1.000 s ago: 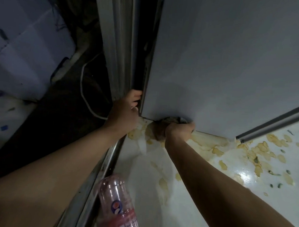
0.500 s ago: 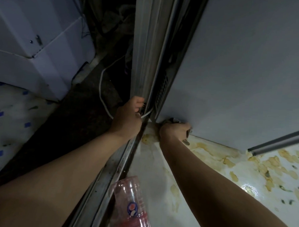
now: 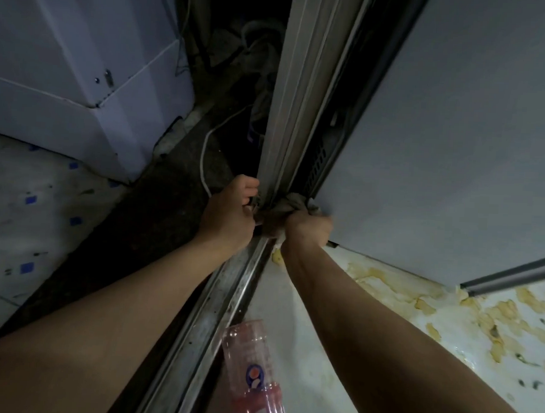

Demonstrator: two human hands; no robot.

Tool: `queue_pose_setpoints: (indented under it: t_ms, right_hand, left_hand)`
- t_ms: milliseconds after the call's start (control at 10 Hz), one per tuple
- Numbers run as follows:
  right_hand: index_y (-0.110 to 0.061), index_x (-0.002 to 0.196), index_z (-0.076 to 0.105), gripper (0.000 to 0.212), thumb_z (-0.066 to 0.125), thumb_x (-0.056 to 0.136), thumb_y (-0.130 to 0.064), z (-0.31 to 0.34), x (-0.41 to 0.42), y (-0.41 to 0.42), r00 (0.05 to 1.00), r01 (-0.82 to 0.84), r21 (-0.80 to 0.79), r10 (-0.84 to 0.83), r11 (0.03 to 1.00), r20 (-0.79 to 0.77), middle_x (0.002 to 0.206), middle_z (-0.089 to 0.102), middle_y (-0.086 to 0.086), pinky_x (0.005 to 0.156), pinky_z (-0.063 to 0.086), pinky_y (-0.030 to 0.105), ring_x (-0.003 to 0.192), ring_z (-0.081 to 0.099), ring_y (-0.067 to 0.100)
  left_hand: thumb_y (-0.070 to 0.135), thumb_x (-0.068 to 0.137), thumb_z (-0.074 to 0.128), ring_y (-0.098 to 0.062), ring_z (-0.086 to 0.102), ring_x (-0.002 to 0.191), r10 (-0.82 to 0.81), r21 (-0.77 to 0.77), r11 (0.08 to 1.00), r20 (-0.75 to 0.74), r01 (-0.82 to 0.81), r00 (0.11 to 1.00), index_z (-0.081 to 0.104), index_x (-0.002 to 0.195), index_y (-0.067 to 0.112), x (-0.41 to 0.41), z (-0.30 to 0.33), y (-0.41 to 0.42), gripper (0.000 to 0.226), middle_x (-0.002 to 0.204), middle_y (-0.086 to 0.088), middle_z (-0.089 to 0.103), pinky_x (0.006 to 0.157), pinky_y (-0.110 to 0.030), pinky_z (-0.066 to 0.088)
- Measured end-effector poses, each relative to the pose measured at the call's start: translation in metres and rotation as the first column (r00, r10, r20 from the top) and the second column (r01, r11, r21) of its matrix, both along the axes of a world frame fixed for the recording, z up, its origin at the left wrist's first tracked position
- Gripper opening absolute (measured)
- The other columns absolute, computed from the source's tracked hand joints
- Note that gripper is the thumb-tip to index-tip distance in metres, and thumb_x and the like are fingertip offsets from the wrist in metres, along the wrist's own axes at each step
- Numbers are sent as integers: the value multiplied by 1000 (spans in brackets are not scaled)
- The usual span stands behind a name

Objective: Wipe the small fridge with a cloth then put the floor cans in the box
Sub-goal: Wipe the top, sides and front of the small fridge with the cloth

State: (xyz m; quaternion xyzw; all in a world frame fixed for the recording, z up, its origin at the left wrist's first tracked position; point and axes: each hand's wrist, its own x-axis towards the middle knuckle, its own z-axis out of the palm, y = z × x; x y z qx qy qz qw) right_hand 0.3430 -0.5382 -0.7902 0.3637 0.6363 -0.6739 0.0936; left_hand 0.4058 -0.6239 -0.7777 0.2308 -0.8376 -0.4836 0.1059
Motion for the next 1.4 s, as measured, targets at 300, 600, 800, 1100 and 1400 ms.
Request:
queue_pose_setpoints:
  t_ms: [300,600,800,1100,1400]
  right_hand:
    - [6,114,57,28,57,88,-2,68,2,46,942,-221,30,222,975,-253,98,63,12,65,52,26,69,60,15]
    - [-16,90,49,18,60,85,-3,129,20,139,833,-285,230,360,930,-419,94,60,8,89,52,48,93,61,27]
    - [-27,110,51,26,54,91,-10,185,31,206,697,-292,384,470,876,-542,110,60,4,84,55,44,99,61,20]
    - [-39,107,55,26,58,88,-21,275,33,284,452,11,456,402,890,-796,113,58,-6,89,53,44,105,58,13]
    - [-44,93,46,28,61,85,-22,377,2,337,225,390,263,186,882,-956,103,40,-20,96,45,36,107,48,14]
  left_hand:
    - [-15,83,41,-6,51,103,-19,-13,1000,-79,18,997,52,122,9,-1,38,29,47,121,-7,59,86,-13,36]
    - [-11,87,42,-20,53,115,-78,-82,995,-193,63,978,49,125,8,-2,92,57,43,126,-9,55,94,-25,41]
    - [-1,86,54,-13,54,110,-177,-135,981,-298,142,938,50,123,15,-18,152,117,41,123,2,56,95,-26,41]
    - [8,84,58,-11,49,121,-350,-395,905,-477,160,806,47,124,26,-34,268,204,45,129,8,55,99,-30,41]
    - [4,79,60,-22,46,119,-440,-578,816,-595,23,672,51,124,17,-51,379,272,49,123,-3,55,99,-41,39]
